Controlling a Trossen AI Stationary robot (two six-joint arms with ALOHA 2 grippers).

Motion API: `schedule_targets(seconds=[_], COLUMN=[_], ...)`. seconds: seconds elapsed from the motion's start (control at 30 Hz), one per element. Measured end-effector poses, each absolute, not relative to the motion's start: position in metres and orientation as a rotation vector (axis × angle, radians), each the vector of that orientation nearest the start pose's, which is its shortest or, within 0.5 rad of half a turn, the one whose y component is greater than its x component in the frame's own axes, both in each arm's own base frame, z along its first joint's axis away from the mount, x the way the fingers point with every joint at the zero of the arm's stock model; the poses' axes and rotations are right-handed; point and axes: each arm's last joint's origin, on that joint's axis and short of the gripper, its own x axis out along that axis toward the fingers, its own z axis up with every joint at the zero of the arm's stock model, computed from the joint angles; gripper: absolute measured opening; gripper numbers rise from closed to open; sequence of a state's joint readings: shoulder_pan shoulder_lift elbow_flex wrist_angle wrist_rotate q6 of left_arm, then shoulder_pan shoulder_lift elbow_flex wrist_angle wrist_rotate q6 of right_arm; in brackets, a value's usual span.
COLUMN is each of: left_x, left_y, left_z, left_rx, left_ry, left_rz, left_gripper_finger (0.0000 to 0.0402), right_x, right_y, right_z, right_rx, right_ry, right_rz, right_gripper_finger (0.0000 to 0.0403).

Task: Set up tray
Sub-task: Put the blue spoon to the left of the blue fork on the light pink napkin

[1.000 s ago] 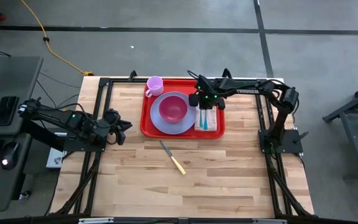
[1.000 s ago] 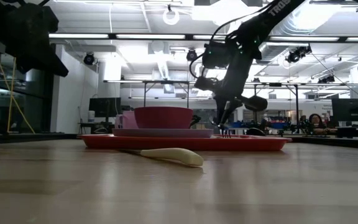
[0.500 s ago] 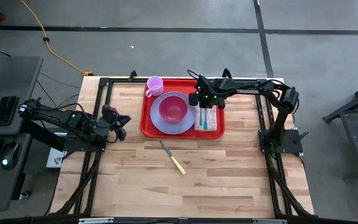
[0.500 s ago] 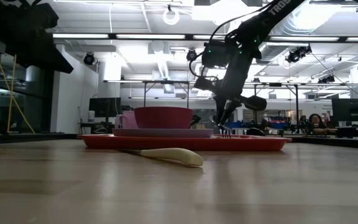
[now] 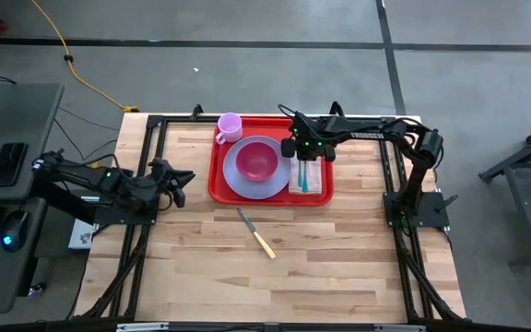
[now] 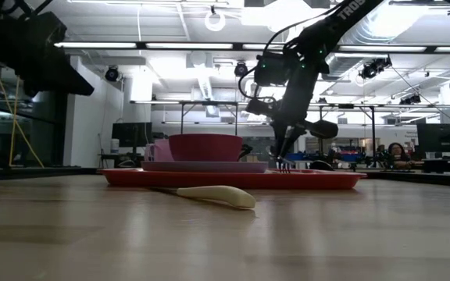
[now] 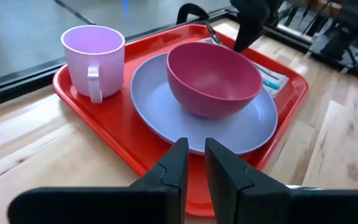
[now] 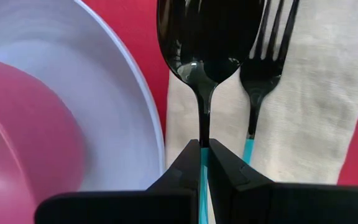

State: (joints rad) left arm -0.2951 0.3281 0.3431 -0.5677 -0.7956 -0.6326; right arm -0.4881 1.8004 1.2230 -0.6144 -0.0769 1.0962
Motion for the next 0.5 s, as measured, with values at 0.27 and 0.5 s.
schedule_targets(seconds=[0.27, 0.5], left_x=[0.083, 0.08], left_y=[-0.004, -0.004], left_z=[0.197, 0.194], left_rx=[-0.33, -0.3], left_ry=[0.236, 0.214], left_rz=[0.571, 0.479], left_gripper_finger=[0.0085, 0.0085], right_x=[0.313, 0.313], right_y=[-0.164, -0.164], right_z=[0.187, 0.186], right_rx=[1.284, 1.295], right_ry=[0.864, 0.86], right_rz=[-0.99, -1.004], right_gripper_finger=[0.0, 0.0])
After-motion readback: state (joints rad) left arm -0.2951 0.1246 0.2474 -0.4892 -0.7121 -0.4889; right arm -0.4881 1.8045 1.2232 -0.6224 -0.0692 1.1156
